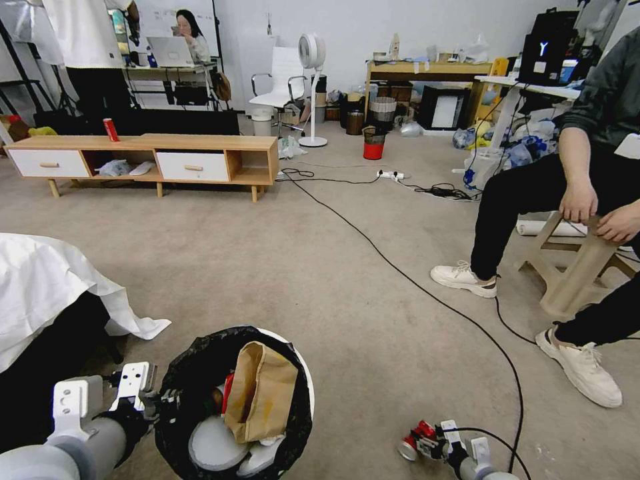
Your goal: Pick up the trash bin and place the garbage on the floor into it.
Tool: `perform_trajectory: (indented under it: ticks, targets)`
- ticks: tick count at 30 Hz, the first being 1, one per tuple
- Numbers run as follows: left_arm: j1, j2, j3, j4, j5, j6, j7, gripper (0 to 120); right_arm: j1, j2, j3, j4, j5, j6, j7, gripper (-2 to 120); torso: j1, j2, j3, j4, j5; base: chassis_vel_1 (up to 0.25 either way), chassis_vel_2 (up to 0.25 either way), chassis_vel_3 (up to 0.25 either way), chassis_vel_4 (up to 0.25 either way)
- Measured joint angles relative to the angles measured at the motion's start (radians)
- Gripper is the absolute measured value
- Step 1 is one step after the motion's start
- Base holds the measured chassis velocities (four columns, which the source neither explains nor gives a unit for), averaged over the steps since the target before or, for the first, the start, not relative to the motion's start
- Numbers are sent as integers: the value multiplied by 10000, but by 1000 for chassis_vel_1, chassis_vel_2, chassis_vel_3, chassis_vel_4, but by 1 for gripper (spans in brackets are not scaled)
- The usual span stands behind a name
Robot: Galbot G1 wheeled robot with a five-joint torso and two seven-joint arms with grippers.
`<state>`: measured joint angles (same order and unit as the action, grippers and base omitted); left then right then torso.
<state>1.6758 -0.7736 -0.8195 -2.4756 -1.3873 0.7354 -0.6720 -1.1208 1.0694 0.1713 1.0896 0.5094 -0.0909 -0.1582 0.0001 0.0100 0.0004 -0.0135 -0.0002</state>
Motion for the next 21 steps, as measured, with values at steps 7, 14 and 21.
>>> perform_trajectory:
  ticks: [7,14,21]
  targets:
    - [0,16,-10,4,-15,0,1,1,-53,-113,2,127,1,2,-24,36,0,0,0,7,5,0,0,0,0]
    - [-22,15,-10,16,-17,0,1,1,-112,-236,46,214,1,5,-27,18,0,0,0,3,1,0,0,0,0]
    - [-29,16,-9,19,-16,0,4,1,-171,-313,63,292,-20,5,-30,18,0,-2,0,3,3,0,0,0,0]
